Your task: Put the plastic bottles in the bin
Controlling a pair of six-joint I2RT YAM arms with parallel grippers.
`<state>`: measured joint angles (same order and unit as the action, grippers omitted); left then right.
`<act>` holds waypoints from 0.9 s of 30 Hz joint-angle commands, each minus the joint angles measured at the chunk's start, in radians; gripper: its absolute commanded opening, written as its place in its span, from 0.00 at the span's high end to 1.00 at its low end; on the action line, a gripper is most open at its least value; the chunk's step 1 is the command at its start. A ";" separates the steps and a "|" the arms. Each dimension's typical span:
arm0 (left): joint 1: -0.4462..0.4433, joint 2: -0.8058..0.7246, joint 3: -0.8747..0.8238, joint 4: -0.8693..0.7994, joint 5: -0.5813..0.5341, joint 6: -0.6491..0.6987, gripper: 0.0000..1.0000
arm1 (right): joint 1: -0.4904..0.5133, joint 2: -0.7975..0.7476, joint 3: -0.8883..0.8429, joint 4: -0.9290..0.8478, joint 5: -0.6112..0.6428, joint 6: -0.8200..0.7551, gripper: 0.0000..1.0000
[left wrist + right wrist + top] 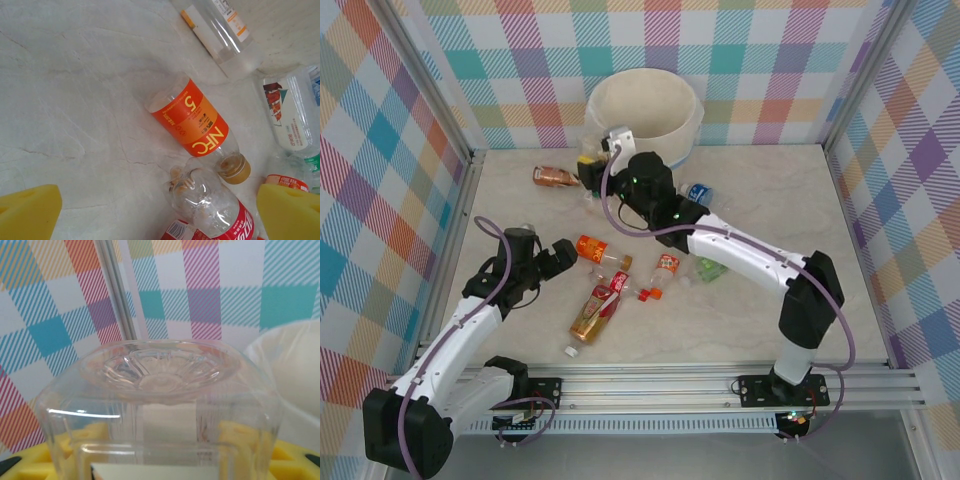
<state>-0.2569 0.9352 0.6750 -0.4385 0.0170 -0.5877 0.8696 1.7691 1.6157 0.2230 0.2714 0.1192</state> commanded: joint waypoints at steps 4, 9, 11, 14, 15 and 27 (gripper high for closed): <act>0.015 -0.032 -0.023 -0.016 0.034 -0.025 0.00 | -0.102 0.098 0.199 0.024 -0.040 -0.092 0.52; 0.015 -0.044 -0.022 -0.054 0.070 -0.032 0.00 | -0.187 0.187 0.360 0.002 -0.085 -0.059 0.51; 0.015 -0.036 -0.010 -0.085 0.107 -0.015 0.00 | -0.222 0.234 0.441 -0.030 -0.086 -0.047 0.51; 0.015 -0.038 -0.016 -0.109 0.110 -0.018 0.00 | -0.262 0.298 0.537 -0.069 -0.069 -0.044 0.50; 0.015 -0.042 -0.021 -0.109 0.113 -0.020 0.00 | -0.271 0.317 0.561 -0.078 -0.065 -0.044 0.50; -0.011 -0.039 -0.041 -0.185 0.071 -0.026 0.00 | -0.344 0.673 1.112 -0.414 0.068 -0.189 0.47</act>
<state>-0.2596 0.9272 0.6556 -0.5735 0.1211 -0.6140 0.5316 2.4153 2.6404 -0.0620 0.2844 -0.0261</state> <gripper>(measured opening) 0.999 0.542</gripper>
